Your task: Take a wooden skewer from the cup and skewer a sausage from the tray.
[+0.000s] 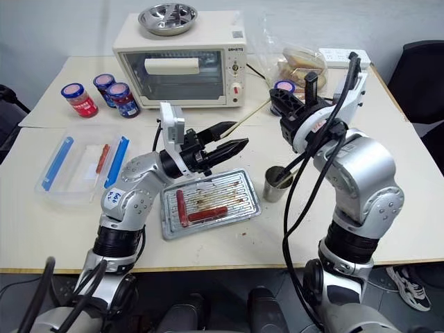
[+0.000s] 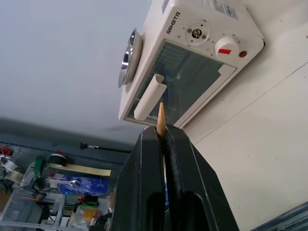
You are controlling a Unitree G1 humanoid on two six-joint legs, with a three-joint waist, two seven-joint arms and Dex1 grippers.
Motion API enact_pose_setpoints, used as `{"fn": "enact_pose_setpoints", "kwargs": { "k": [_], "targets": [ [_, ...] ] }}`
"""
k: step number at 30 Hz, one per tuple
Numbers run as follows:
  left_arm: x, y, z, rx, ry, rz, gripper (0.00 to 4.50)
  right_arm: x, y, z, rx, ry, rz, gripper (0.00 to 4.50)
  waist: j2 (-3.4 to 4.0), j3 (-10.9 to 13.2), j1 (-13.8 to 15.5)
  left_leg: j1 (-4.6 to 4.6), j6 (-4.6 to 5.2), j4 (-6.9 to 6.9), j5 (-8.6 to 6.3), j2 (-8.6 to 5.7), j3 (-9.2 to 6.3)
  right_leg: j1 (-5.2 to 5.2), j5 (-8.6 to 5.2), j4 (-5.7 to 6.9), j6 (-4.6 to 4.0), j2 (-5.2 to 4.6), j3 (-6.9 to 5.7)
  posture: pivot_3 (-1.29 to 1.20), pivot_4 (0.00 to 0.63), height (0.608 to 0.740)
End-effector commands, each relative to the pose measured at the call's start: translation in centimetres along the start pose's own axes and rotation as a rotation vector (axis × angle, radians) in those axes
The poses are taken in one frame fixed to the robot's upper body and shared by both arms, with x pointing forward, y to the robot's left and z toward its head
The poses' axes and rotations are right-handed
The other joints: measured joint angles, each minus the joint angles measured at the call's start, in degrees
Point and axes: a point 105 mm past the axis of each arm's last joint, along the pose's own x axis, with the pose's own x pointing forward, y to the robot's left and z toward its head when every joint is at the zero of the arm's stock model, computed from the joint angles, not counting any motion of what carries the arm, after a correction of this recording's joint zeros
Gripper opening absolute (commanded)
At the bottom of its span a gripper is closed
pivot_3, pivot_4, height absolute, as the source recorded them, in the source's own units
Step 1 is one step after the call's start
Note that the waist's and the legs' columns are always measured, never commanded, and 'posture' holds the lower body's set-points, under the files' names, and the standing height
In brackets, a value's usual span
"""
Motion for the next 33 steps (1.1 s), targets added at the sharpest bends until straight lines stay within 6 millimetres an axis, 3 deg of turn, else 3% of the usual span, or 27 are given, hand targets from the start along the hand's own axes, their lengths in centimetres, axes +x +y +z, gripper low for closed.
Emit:
{"fn": "enact_pose_setpoints", "kwargs": {
  "k": [1,7,16,25,29,33],
  "targets": [
    [0.6,-0.6,1.6,0.050,-0.061,-0.006,2.62,-0.7,1.2,-0.2,-0.018,-0.010,0.053,0.00,0.00,0.00,0.24,0.00,0.00,0.00,0.00,0.00,0.00,0.00,0.00,-0.01,0.00,0.00,0.00,0.00,0.150,0.740],
    [0.7,-0.8,2.0,0.044,-0.077,-0.002,2.62,-0.7,1.0,-0.3,-0.016,-0.009,0.045,0.00,0.00,0.00,0.43,-0.01,0.00,0.00,0.00,0.00,-0.01,0.00,0.00,-0.02,0.00,0.00,-0.01,0.00,0.150,0.740],
    [0.8,-0.8,1.6,0.040,-0.062,0.003,0.74,-0.6,1.3,-0.4,-0.008,-0.011,0.055,0.00,0.00,0.00,1.08,-0.03,0.00,0.02,0.00,-0.01,-0.01,0.00,0.00,-0.04,0.00,0.00,-0.02,0.00,0.150,0.740],
    [1.1,-0.1,2.1,0.032,-0.096,0.048,0.74,-0.6,1.4,-0.4,0.003,-0.016,0.061,0.00,0.00,0.00,1.11,-0.03,0.00,0.02,0.00,-0.01,-0.01,0.00,0.00,-0.05,0.00,0.00,-0.02,0.00,0.150,0.740],
    [1.1,0.4,2.5,0.033,-0.119,0.074,0.02,-0.7,1.4,-0.3,0.005,-0.018,0.060,0.00,0.00,0.00,1.08,-0.03,0.00,0.02,0.00,-0.01,-0.01,0.00,0.00,-0.05,0.00,0.00,-0.02,0.00,0.150,0.740],
    [1.0,0.9,2.8,0.034,-0.126,0.099,0.02,-0.7,1.2,-0.2,0.003,-0.020,0.055,0.00,0.00,0.00,1.10,-0.04,0.00,0.02,0.00,-0.01,-0.01,0.00,0.00,-0.05,0.01,0.00,-0.04,0.00,0.150,0.740]
  ]
}}
